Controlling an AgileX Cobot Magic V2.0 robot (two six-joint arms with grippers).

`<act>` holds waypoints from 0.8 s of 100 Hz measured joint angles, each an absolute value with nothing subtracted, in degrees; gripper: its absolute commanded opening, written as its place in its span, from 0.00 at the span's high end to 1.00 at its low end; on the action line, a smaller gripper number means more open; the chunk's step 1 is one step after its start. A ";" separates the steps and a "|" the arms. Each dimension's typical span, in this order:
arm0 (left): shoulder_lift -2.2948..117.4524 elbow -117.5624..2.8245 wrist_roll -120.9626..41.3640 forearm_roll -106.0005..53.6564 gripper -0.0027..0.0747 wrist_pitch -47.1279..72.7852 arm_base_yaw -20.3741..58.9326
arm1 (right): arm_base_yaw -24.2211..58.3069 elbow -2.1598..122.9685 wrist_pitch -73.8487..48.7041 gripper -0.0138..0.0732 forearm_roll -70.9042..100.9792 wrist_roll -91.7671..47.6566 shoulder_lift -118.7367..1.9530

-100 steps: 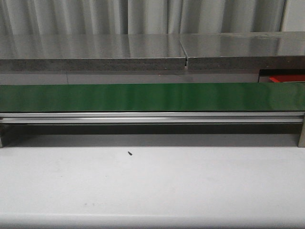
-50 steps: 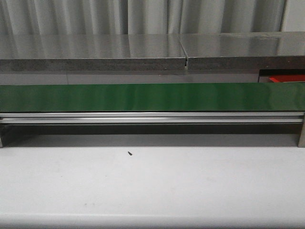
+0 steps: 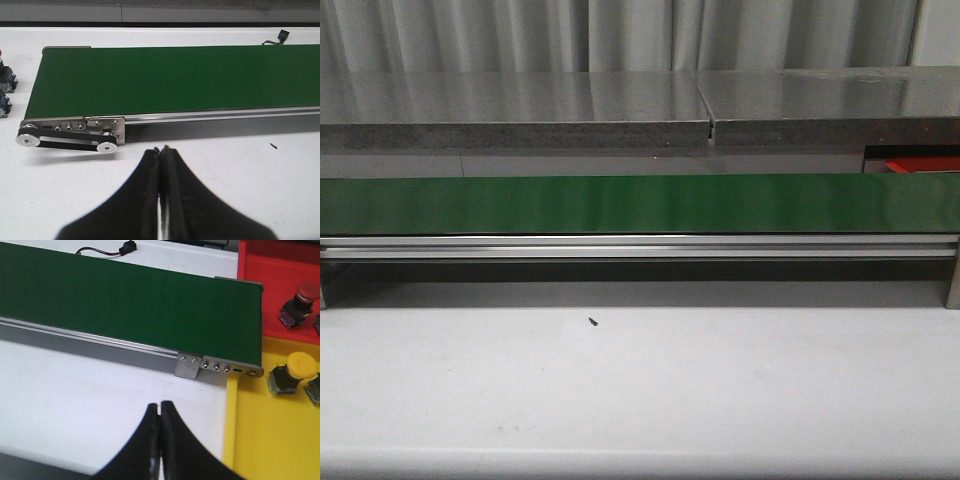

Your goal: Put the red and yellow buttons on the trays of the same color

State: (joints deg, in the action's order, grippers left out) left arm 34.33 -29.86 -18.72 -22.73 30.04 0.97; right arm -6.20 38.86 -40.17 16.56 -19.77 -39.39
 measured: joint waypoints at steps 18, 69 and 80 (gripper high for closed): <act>34.33 -29.86 -18.72 -22.73 0.99 30.00 0.97 | -6.20 38.86 -40.38 0.98 16.56 -19.77 -39.39; 34.33 -29.86 -18.72 -23.19 0.14 29.06 0.97 | -6.20 38.86 -40.47 0.98 16.46 -19.77 -39.39; 34.33 -29.86 -18.72 -23.19 0.09 29.02 0.97 | -6.20 38.86 -40.47 0.98 16.46 -19.77 -39.39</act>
State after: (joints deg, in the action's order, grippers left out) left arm 34.33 -29.86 -18.72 -23.19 29.02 0.97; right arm -6.20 38.86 -40.47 16.46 -19.77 -39.39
